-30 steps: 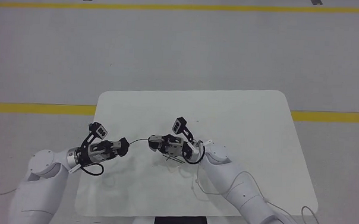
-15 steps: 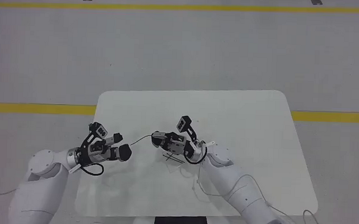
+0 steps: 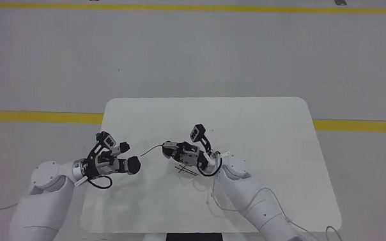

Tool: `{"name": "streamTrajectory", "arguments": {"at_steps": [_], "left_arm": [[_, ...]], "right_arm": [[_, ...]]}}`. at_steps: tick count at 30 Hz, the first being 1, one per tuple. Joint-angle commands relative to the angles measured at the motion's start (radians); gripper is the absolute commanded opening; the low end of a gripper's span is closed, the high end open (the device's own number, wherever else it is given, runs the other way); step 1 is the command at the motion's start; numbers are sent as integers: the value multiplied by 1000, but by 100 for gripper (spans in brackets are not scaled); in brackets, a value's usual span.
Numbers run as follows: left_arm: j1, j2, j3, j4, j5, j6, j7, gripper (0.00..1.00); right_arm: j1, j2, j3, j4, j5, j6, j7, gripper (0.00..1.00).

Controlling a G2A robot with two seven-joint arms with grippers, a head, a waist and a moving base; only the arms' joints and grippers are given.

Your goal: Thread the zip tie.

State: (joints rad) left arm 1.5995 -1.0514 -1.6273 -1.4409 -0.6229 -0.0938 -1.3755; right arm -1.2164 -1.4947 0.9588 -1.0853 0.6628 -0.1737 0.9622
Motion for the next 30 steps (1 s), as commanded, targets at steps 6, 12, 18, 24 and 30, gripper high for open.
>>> {"name": "streamTrajectory", "arguments": {"at_steps": [6, 12, 18, 24, 30], "left_arm": [[-23, 19, 60, 12, -92, 32, -14, 100], [-42, 34, 93, 14, -102, 29, -14, 100], [-42, 34, 93, 14, -102, 29, -14, 100], [-42, 33, 99, 9, -101, 30, 6, 100], [-57, 32, 138, 3, -106, 68, 34, 100]], "right_arm": [[20, -1, 1, 17, 41, 21, 24, 0], [16, -3, 0, 34, 58, 9, 14, 0], [16, -3, 0, 34, 58, 9, 14, 0], [10, -3, -1, 26, 56, 13, 1, 0], [-10, 5, 7, -5, 80, 43, 49, 0]]}}
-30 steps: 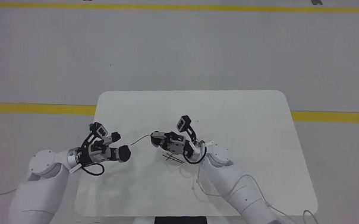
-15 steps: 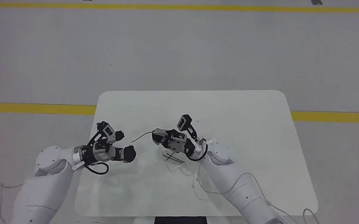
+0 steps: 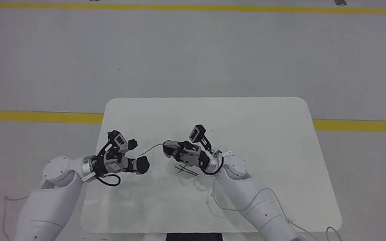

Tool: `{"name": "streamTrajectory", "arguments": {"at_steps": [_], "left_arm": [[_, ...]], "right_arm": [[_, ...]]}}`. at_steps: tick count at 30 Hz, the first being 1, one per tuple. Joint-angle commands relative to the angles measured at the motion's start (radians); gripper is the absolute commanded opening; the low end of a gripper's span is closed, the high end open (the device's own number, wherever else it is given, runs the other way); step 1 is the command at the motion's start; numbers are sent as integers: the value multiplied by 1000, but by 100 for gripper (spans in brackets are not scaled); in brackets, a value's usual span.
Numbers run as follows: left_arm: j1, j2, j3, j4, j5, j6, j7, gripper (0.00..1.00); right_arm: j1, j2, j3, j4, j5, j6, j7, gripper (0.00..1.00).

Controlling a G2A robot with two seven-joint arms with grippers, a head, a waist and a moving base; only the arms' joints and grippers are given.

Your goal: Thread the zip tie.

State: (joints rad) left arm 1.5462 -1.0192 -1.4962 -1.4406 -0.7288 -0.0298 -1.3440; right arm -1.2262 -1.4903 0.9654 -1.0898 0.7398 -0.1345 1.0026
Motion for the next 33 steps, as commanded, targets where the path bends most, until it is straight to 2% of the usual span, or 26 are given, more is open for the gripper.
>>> {"name": "streamTrajectory", "arguments": {"at_steps": [1, 7, 14, 17, 22, 23, 24, 25, 26, 27, 31, 33], "left_arm": [[-8, -1, 14, 4, -2, 8, 5, 100], [-37, -3, 52, 8, -9, 6, 18, 100], [-37, -3, 52, 8, -9, 6, 18, 100], [-34, -4, 65, -1, -8, 11, 48, 100], [-33, -1, 75, 9, 0, 15, 53, 100], [-33, 0, 75, 10, 2, 14, 52, 93], [-33, 1, 75, 13, 2, 14, 51, 69], [-33, 2, 75, 16, 0, 14, 50, 55], [-33, 3, 74, 18, 0, 15, 48, 48], [-33, 4, 74, 21, 0, 14, 46, 43], [-34, 7, 74, 28, 0, 15, 43, 44], [-34, 8, 76, 30, -7, 16, 42, 41]], "right_arm": [[0, 2, 2, 0, 4, 7, 14, 0], [9, 2, -3, 10, 14, 19, 29, 0], [9, 2, -3, 10, 14, 19, 29, 0], [-1, 3, -7, -11, 7, 25, 1, 0], [-7, 8, -12, -26, -23, 45, -17, 0], [-7, 9, -13, -27, -30, 47, -20, 0], [-8, 10, -13, -29, -33, 48, -22, 0], [-9, 10, -13, -29, -33, 49, -24, 0], [-9, 11, -14, -30, -36, 50, -25, 0], [-8, 12, -14, -31, -38, 51, -26, 0], [-11, 12, -10, -36, -11, 44, -11, 0], [-13, 12, -8, -36, 5, 42, -7, 0]]}}
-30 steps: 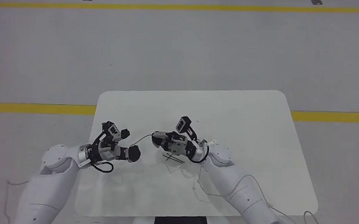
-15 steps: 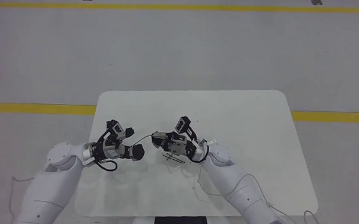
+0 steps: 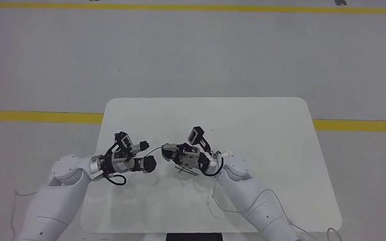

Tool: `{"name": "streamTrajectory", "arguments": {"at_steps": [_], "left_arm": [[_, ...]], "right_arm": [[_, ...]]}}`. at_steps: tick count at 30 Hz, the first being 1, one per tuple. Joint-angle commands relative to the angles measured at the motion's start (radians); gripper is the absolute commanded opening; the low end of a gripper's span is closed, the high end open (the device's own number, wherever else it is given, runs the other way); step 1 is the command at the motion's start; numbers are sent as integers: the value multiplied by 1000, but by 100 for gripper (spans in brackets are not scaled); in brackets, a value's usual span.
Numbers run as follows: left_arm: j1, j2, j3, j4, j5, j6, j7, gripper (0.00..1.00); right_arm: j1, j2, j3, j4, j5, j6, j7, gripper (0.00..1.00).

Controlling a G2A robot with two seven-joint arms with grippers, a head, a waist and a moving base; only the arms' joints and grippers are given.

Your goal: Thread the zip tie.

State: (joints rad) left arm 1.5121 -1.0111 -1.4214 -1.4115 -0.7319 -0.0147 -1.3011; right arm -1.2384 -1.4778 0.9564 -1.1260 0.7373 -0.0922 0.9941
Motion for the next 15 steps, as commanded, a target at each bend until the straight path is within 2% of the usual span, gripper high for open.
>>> {"name": "streamTrajectory", "arguments": {"at_steps": [1, 8, 13, 15], "left_arm": [[0, 1, 3, 2, -9, 1, -2, 40], [-7, 1, 19, 8, -36, 1, -5, 36], [-11, 2, 29, 12, -52, 0, -4, 38], [-12, 3, 31, 13, -55, -1, -5, 35]], "right_arm": [[-1, 0, 1, 0, 12, -1, 3, 0], [4, -5, -18, 12, 34, 6, 0, 0], [12, -6, -27, 23, 28, 11, -7, 0], [13, -6, -30, 24, 26, 12, -9, 0]]}}
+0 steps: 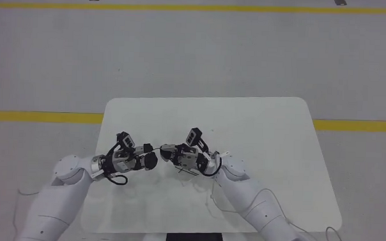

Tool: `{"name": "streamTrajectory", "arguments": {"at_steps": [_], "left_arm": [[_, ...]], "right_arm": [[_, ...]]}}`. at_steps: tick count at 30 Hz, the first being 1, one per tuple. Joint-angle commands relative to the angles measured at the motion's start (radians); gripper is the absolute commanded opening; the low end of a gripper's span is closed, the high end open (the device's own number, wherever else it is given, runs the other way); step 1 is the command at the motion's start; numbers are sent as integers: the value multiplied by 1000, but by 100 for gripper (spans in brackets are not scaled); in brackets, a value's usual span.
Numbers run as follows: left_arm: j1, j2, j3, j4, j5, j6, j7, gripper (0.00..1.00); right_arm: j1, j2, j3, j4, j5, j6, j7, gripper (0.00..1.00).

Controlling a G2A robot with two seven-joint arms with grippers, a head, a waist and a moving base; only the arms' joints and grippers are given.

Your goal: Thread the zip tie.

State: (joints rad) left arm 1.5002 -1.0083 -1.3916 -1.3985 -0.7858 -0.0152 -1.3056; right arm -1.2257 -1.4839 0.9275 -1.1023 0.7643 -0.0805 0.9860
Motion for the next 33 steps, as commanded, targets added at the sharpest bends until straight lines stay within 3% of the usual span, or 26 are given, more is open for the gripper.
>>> {"name": "streamTrajectory", "arguments": {"at_steps": [1, 15, 33], "left_arm": [[-1, 1, 3, 1, -4, 1, -2, 34], [0, 10, 8, 7, 1, -4, 0, 21], [6, 17, 14, -2, -33, -6, 9, 20]], "right_arm": [[1, 0, -3, 0, -3, 1, -3, 0], [23, 11, -20, -1, -92, 38, -3, 0], [2, 28, 0, -16, -116, 44, -43, 0]]}}
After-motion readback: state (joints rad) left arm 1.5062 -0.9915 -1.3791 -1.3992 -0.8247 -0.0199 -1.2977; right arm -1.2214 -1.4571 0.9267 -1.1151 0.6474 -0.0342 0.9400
